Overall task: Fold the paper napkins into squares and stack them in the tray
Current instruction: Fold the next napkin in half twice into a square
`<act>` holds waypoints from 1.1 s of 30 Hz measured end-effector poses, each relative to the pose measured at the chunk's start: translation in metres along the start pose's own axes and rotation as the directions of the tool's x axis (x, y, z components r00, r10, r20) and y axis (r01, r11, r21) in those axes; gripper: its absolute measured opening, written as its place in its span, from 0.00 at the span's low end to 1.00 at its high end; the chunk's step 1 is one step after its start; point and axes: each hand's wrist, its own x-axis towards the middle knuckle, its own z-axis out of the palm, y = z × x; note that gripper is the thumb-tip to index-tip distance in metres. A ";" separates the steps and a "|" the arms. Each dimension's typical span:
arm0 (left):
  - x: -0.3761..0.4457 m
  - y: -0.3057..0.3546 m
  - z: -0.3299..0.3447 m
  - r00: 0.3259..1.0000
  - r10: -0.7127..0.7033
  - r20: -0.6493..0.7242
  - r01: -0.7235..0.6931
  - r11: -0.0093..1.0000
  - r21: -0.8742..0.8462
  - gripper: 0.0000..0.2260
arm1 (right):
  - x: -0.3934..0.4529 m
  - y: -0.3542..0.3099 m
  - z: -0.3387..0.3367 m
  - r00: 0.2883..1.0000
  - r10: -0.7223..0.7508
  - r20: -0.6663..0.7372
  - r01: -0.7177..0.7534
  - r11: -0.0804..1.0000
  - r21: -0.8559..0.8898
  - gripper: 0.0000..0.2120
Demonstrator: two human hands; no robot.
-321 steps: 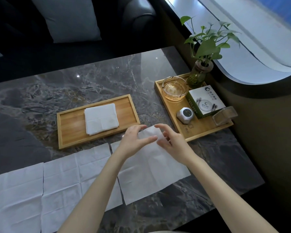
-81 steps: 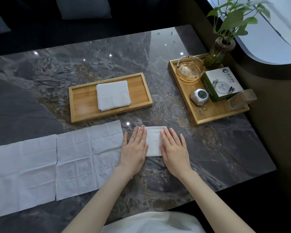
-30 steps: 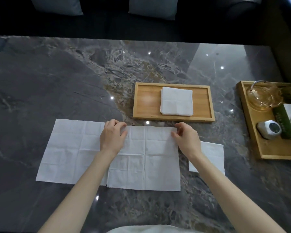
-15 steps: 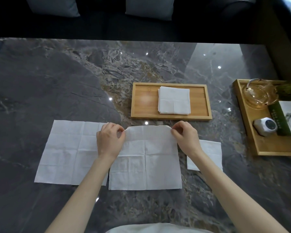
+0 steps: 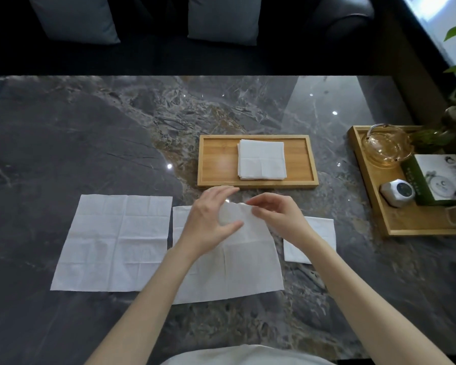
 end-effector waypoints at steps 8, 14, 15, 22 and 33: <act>0.012 0.018 0.012 1.000 -0.014 -0.007 0.014 0.999 -0.033 0.17 | -0.012 -0.001 0.000 0.999 -0.038 -0.033 0.041 0.996 0.073 0.12; 0.008 0.017 0.009 0.997 -0.068 -0.038 0.065 0.996 -0.065 0.10 | -0.032 0.015 -0.014 0.998 0.056 -0.022 -0.053 0.992 0.111 0.15; 0.007 0.017 0.008 0.996 -0.076 -0.046 0.073 0.995 -0.070 0.09 | -0.036 0.021 -0.015 0.997 0.077 -0.017 -0.075 0.993 0.087 0.14; 0.003 0.017 0.001 0.985 -0.127 -0.116 0.112 0.985 -0.128 0.04 | -0.062 0.051 -0.016 0.972 0.203 0.120 -0.189 0.974 -0.121 0.07; -0.006 0.016 -0.019 0.951 -0.211 -0.226 0.143 0.948 -0.284 0.02 | -0.051 0.031 -0.037 0.996 0.084 -0.012 -0.084 0.987 -0.133 0.06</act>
